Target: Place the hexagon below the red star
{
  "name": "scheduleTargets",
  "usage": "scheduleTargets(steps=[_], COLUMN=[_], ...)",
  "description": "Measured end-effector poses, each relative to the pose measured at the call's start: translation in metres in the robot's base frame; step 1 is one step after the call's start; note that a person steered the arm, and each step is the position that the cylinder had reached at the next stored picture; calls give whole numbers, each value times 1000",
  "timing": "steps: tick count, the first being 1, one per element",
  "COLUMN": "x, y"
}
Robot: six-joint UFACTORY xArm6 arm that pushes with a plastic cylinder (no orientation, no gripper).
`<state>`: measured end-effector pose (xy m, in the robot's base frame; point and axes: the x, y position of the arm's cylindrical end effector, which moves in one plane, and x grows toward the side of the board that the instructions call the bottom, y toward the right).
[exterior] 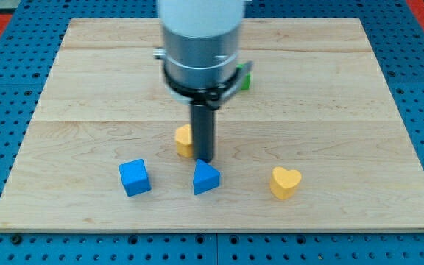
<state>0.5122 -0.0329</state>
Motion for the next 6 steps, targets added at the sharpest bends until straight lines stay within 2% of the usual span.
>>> scheduleTargets(steps=[1,2,3,4,6], x=[-5,-29,-24,-29,-53], y=[-36,-65,-123,-104,-23])
